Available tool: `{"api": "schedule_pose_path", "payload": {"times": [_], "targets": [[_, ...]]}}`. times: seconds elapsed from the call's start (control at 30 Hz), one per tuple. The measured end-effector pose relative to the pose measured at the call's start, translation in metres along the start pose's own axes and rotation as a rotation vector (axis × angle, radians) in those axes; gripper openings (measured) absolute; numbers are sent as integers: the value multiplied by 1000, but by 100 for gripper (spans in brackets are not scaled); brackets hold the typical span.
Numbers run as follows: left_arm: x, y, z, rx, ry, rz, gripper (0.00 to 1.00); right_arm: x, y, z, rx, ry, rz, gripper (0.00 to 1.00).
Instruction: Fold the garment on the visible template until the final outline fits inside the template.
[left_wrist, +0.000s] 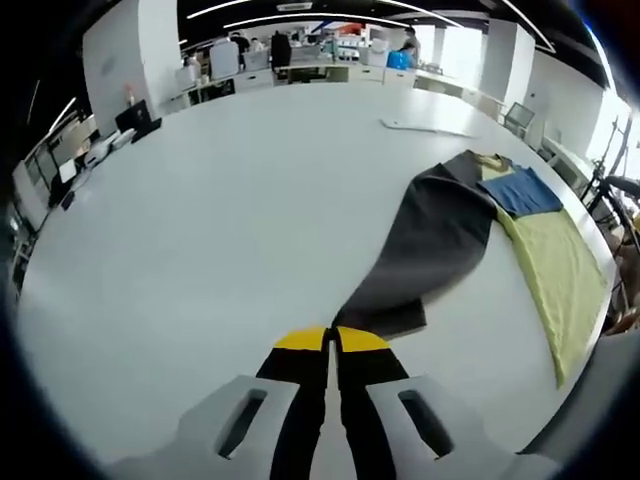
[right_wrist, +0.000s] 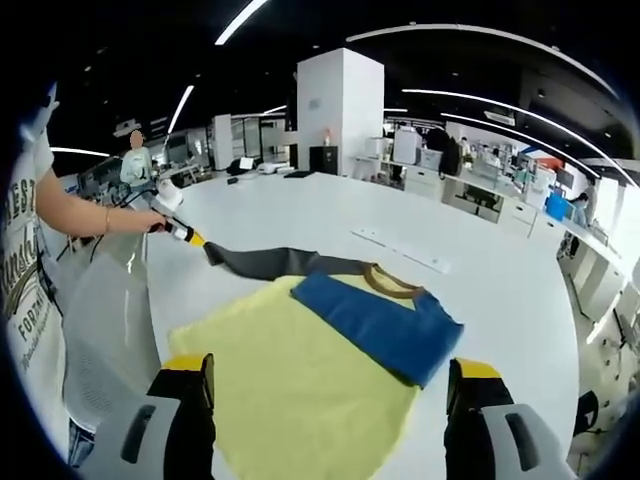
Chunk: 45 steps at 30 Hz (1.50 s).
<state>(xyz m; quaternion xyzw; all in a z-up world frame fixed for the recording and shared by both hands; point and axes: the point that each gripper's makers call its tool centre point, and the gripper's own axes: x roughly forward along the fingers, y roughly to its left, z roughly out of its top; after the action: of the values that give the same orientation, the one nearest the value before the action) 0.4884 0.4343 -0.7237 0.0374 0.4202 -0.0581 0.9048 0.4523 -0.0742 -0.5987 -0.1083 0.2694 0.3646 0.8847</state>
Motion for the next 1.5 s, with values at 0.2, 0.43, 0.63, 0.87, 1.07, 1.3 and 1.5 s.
{"api": "schedule_pose_path", "payload": {"times": [0.2, 0.43, 0.63, 0.87, 1.07, 1.3, 1.5], "targets": [[-2, -5, -1, 19, -2, 26, 20, 0, 0, 0, 4, -1, -2, 97], [-2, -24, -2, -80, -29, 9, 32, 1, 2, 1, 4, -2, 1, 97], [0, -31, -2, -181, -70, 48, 35, 0, 1, 2, 9, -8, -3, 97], [5, -39, -8, -315, -82, 86, 35, -1, 0, -1, 15, -1, -11, 96], [11, -45, -9, -365, -93, 113, 33, -2, -1, -2, 15, -1, -15, 96], [21, -51, -15, -404, -81, 144, 32, -4, -2, -5, 18, 1, -19, 96], [24, -52, -12, -407, -86, 158, 32, -8, 0, -6, 12, 2, -13, 98]]}}
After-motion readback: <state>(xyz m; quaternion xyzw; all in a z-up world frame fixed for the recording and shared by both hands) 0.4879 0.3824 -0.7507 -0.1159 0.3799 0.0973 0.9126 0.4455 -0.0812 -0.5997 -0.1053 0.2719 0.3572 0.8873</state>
